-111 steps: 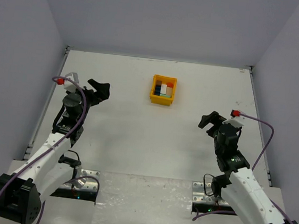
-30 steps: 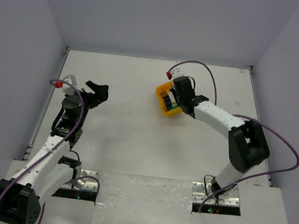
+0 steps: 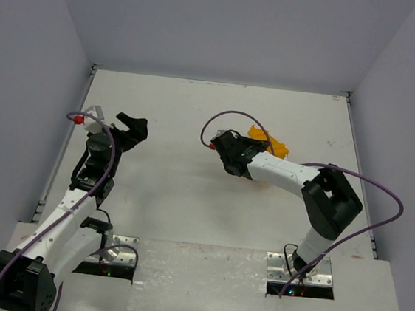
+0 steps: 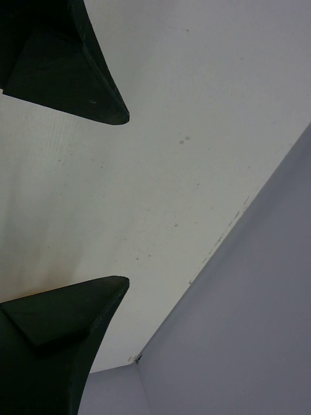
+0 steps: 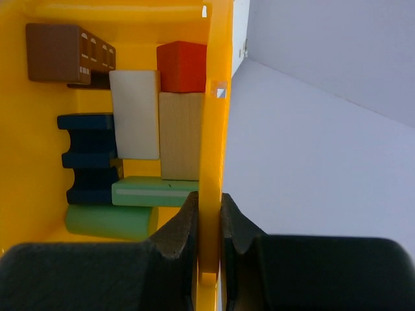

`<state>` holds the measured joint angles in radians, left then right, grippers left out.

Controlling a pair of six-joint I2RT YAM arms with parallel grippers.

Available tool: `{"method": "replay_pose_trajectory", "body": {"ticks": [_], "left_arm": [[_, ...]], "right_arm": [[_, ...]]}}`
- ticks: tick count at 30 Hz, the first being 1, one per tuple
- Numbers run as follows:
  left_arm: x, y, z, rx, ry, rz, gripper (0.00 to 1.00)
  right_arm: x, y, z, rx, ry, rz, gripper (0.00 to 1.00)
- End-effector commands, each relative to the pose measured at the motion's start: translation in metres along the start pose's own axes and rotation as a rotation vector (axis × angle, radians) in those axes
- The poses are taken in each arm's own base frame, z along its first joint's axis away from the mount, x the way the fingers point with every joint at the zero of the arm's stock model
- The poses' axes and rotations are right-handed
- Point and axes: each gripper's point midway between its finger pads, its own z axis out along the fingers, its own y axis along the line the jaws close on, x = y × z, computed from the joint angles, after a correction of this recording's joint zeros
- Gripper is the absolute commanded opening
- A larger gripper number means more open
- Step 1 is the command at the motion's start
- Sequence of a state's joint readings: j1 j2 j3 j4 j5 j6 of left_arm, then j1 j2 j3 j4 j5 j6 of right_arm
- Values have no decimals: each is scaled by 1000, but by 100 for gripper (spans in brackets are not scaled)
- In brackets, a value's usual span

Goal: Build the wood block tower

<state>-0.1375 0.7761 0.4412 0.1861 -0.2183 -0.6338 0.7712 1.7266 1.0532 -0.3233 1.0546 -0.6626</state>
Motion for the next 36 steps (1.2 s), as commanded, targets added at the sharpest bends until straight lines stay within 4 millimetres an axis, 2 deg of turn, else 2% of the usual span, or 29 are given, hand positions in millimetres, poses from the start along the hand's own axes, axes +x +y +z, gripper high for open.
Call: {"method": "replay_pose_trajectory", "body": {"ticks": [1, 7, 11, 14, 16, 18, 19, 21, 23, 26, 32, 34, 36], "left_arm": [[-19, -12, -1, 31, -54, -17, 100], [-17, -13, 1, 36, -44, -14, 100], [-17, -13, 1, 36, -42, -12, 100], [-18, -13, 0, 37, -45, -13, 100], [-17, -13, 0, 37, -45, -13, 100], [-17, -13, 0, 38, -44, -15, 100], [-17, -13, 0, 39, -43, -14, 100], [-16, -13, 1, 38, -41, -12, 100], [-17, -14, 0, 40, -40, -13, 100], [-18, -14, -1, 38, -43, -13, 100], [-21, -14, -4, 40, -55, -15, 100], [-21, -15, -4, 42, -55, -16, 100], [-22, -16, -4, 41, -51, -15, 100]], "right_arm": [[-7, -28, -15, 115, 64, -28, 0], [-17, -23, -31, 142, 88, -79, 0], [-15, -15, -34, 142, 148, -131, 0], [-11, -8, -38, 117, 191, -92, 0], [-10, -8, -41, 122, 217, -98, 0], [0, -18, -50, 171, 283, -144, 0], [5, -14, -51, 178, 312, -161, 0], [2, -28, -58, 299, 325, -168, 0], [-3, -24, -57, 323, 319, -207, 0], [-11, -27, -57, 305, 313, -157, 0], [-14, -38, -61, 349, 311, -235, 0], [-19, -37, -61, 314, 312, -230, 0], [-17, -28, -60, 268, 324, -272, 0]]}}
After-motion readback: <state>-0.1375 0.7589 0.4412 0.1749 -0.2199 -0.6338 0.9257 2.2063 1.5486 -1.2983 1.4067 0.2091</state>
